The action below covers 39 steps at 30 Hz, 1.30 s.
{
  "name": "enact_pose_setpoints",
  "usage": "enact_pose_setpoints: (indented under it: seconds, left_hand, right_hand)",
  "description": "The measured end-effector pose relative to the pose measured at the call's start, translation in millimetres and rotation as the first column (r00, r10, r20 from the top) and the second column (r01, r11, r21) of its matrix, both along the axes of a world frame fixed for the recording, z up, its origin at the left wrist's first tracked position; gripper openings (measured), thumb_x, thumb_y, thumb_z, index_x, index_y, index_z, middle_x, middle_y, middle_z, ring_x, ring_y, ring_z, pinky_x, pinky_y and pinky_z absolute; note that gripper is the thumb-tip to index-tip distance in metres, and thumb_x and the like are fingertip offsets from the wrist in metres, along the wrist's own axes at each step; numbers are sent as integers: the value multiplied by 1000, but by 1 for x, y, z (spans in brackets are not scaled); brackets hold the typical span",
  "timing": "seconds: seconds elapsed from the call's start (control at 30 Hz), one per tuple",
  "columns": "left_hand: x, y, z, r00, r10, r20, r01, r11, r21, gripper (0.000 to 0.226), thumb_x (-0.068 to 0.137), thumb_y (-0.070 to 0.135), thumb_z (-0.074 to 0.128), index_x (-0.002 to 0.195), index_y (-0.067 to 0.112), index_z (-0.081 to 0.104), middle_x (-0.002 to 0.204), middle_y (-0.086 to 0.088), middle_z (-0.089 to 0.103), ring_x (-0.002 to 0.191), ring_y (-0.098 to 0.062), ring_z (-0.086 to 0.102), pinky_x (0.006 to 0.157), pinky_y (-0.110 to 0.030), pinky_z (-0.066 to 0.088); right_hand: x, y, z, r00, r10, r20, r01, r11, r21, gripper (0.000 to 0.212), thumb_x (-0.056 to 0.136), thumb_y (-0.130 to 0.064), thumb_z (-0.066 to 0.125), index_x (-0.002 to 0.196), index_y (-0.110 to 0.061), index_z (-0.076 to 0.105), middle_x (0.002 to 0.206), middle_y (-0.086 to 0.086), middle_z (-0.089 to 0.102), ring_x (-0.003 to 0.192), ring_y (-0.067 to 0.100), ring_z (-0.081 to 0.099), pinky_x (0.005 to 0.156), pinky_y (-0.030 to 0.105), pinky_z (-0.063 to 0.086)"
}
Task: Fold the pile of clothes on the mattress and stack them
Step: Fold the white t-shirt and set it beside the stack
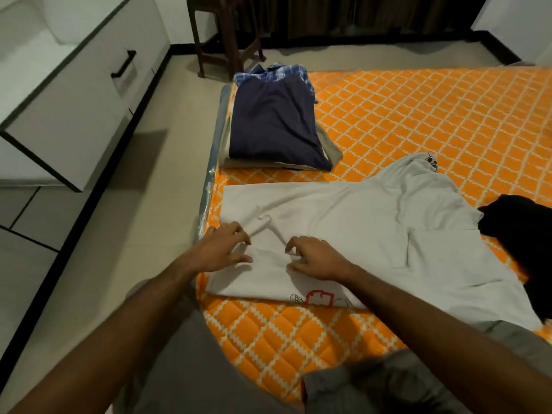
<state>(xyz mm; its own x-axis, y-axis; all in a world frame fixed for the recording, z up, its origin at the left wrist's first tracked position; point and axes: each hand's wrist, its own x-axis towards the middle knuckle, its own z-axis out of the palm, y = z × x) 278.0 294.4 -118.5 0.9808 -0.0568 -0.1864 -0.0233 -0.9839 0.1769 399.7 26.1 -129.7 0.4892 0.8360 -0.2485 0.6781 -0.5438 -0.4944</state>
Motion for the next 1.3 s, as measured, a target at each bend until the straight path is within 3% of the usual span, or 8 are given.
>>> enact_pose_setpoints:
  seconds: [0.17,0.3,0.4,0.53,0.77,0.97,1.13,1.3]
  left_hand:
    - [-2,-4,4,980,-196,23,186,958,219,29,91,57,60,101,30,59,111,6,52,103,-17,45,83,-38,36]
    - [-13,1,20,989,-114,-98,81,953,-292,36,90,58,54,92,23,53,90,5,58,81,-10,52,74,-36,44]
    - [-29,16,29,979,128,-161,-200,760,-619,56,80,71,60,99,19,56,95,0,64,87,-14,62,74,-35,52]
    - [-48,14,11,856,247,-454,-513,505,-694,77,71,62,80,129,23,47,117,-3,65,108,-18,65,81,-32,59]
    - [-64,13,0,825,149,-545,-543,476,-692,99,62,61,85,142,15,49,138,5,58,124,-13,58,95,-26,54]
    - [-75,23,4,810,324,-489,-549,711,-439,38,89,33,74,112,7,58,104,-4,63,82,-13,62,52,-16,51]
    - [-63,14,3,824,387,-413,-547,733,-404,26,89,33,75,89,19,53,92,0,61,92,-25,64,57,-19,47]
    - [-47,30,6,832,325,-450,-347,937,35,44,80,48,77,100,18,53,96,0,67,84,-19,65,77,-38,53]
  right_hand:
    - [5,-27,8,984,-7,-178,-15,992,-126,54,85,-47,74,125,-18,53,123,4,60,109,22,56,89,35,46]
    - [18,-45,18,979,83,-187,-124,968,-220,31,87,-41,75,103,-18,61,105,0,63,98,20,56,75,25,36]
    - [29,-54,24,988,63,-141,-90,977,-194,34,93,-37,71,75,-30,43,79,-13,46,73,9,45,61,18,30]
    - [34,-63,18,990,-22,-139,8,995,-102,36,93,-38,70,75,-22,44,77,-10,45,68,5,41,58,19,29]
    - [39,-65,7,997,-13,-82,4,993,-118,27,97,-38,65,81,-21,51,79,-11,49,69,5,45,68,32,36]
    - [32,-70,8,986,-23,-166,11,997,-70,32,88,-57,69,77,-31,52,78,-10,57,70,5,52,64,23,40]
    - [45,-88,15,984,31,-178,-66,978,-195,28,83,-49,78,86,-31,56,80,-16,57,73,3,53,62,16,36]
    - [61,-112,0,991,-44,-122,37,998,-60,22,90,-36,74,88,-19,60,83,-10,62,73,4,55,66,21,42]
